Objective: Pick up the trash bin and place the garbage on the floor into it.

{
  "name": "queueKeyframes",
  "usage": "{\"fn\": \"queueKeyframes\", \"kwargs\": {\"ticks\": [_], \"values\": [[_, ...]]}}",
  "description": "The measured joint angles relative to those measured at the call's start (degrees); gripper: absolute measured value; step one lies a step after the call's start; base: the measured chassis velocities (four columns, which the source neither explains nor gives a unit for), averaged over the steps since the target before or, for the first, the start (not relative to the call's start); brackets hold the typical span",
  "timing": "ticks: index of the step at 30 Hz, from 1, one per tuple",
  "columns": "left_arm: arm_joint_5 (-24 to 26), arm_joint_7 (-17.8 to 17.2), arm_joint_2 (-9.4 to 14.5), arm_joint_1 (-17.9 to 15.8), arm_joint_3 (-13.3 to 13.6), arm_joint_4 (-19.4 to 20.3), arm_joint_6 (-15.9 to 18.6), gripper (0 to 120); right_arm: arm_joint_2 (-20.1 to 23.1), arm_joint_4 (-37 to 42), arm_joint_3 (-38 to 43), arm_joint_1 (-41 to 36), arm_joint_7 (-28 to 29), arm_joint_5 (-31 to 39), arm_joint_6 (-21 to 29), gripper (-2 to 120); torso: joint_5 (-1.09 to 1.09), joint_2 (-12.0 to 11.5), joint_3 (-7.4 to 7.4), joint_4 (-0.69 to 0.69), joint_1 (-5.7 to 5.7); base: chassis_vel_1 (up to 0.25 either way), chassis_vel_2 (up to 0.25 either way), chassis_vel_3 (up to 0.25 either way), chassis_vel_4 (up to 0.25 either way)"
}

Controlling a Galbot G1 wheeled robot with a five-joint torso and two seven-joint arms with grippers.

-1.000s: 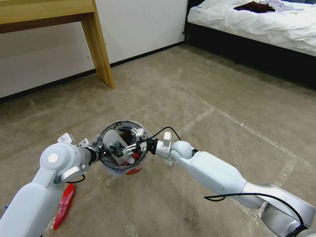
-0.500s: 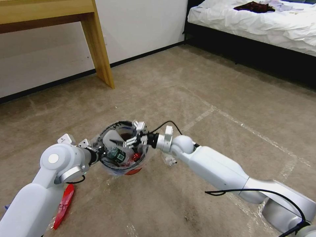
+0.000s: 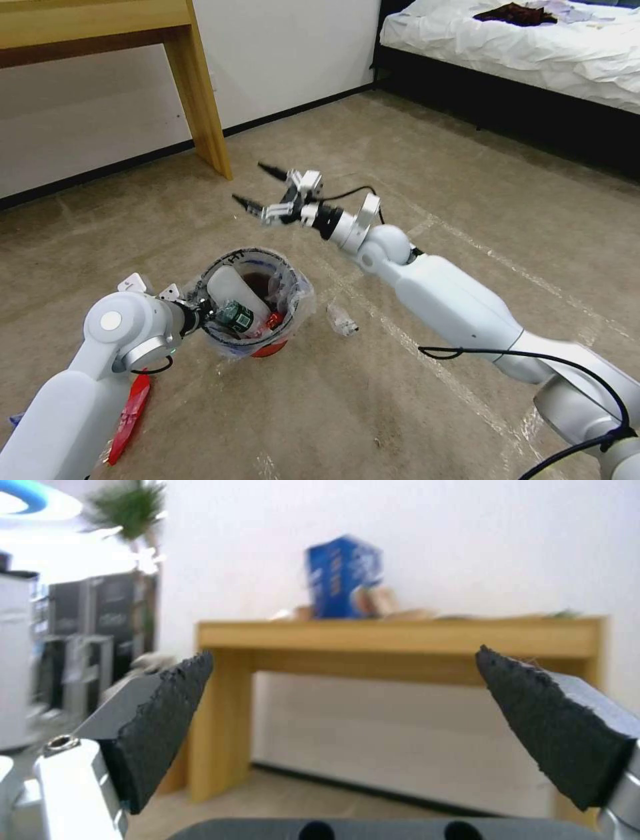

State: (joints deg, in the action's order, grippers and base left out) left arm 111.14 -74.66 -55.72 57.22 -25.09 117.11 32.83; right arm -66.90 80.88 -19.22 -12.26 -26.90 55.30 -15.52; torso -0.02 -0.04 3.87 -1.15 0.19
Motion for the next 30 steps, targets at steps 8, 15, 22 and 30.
{"fn": "queueKeyframes", "kwargs": {"ticks": [8, 15, 22, 30], "values": [[2.0, -1.0, 0.7, -0.1, -1.1, 0.1, -0.5, 0, 6.3, 3.5, 7.3, -4.1, 15.3, -3.4, 0.5, 100, 0.01, 0.0, 0.0, 0.0, 0.0, 0.0, 0.0, 0.0, 0.0], [2.3, -1.8, 1.2, 0.9, -2.4, 0.5, -0.6, 0, 13.0, 7.5, 16.4, -17.3, 22.7, -12.0, 0.7, 100, 0.01, 0.0, 0.0, -0.02, 0.0, 0.0, 0.0, 0.0, 0.0], [0.8, -2.3, 1.0, 1.3, -2.5, 0.6, -1.3, 0, 12.2, 13.9, 28.8, -32.3, 24.4, -17.4, -0.1, 100, 0.05, 0.0, 0.0, -0.03, 0.0, 0.0, 0.0, 0.0, 0.0], [0.4, -2.7, 1.8, 1.6, -3.0, 1.1, -2.2, 0, 9.4, 15.4, 34.6, -42.9, 23.4, -22.5, -1.5, 100, -0.01, 0.0, 0.0, -0.02, -0.01, 0.0, 0.0, 0.0, 0.0]]}}
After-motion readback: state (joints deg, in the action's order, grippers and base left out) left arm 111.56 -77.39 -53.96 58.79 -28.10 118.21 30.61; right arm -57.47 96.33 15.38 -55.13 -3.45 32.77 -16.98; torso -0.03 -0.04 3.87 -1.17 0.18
